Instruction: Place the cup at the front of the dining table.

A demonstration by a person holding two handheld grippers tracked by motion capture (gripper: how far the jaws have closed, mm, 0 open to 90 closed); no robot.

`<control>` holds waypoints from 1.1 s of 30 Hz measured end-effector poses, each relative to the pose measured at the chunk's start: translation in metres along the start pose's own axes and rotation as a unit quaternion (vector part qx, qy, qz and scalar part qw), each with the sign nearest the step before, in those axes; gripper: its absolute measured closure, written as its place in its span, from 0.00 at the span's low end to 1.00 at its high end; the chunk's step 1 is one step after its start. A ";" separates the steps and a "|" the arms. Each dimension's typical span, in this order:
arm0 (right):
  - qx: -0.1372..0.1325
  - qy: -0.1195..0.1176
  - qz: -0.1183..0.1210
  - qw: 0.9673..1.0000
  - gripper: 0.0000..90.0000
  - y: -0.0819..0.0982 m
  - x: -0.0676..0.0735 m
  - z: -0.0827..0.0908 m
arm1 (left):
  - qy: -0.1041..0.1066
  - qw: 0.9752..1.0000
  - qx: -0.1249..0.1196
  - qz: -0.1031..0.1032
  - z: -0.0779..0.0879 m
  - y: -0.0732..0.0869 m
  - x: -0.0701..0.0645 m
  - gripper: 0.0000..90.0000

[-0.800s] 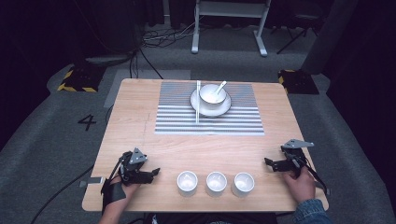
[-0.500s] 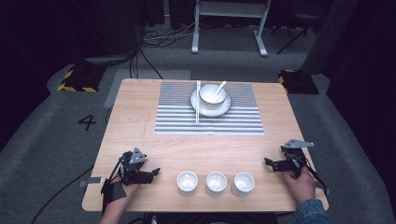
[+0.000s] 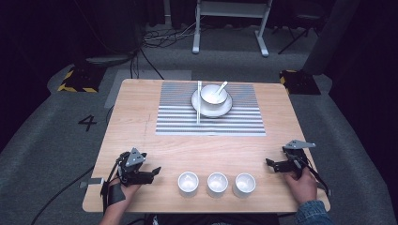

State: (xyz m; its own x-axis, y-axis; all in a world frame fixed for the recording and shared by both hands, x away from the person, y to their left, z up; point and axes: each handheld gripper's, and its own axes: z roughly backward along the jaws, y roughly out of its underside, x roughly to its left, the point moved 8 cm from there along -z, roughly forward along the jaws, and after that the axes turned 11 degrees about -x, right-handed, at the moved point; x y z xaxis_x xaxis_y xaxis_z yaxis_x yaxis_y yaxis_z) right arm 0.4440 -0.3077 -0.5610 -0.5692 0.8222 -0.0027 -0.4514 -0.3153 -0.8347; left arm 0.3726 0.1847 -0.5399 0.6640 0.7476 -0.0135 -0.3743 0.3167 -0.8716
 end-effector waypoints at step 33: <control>0.000 0.000 0.000 1.000 0.03 0.000 0.000 0.000 | 0.073 0.994 -0.085 0.017 0.054 -0.052 -0.068 0.23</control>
State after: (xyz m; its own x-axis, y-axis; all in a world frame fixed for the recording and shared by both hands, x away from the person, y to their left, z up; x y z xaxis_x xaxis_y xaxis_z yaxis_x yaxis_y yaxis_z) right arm 0.4439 -0.3078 -0.5610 -0.5688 0.8225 -0.0028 -0.4515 -0.3150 -0.8348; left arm 0.3122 0.1487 -0.4672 0.7445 0.6593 -0.1053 -0.2926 0.1805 -0.9390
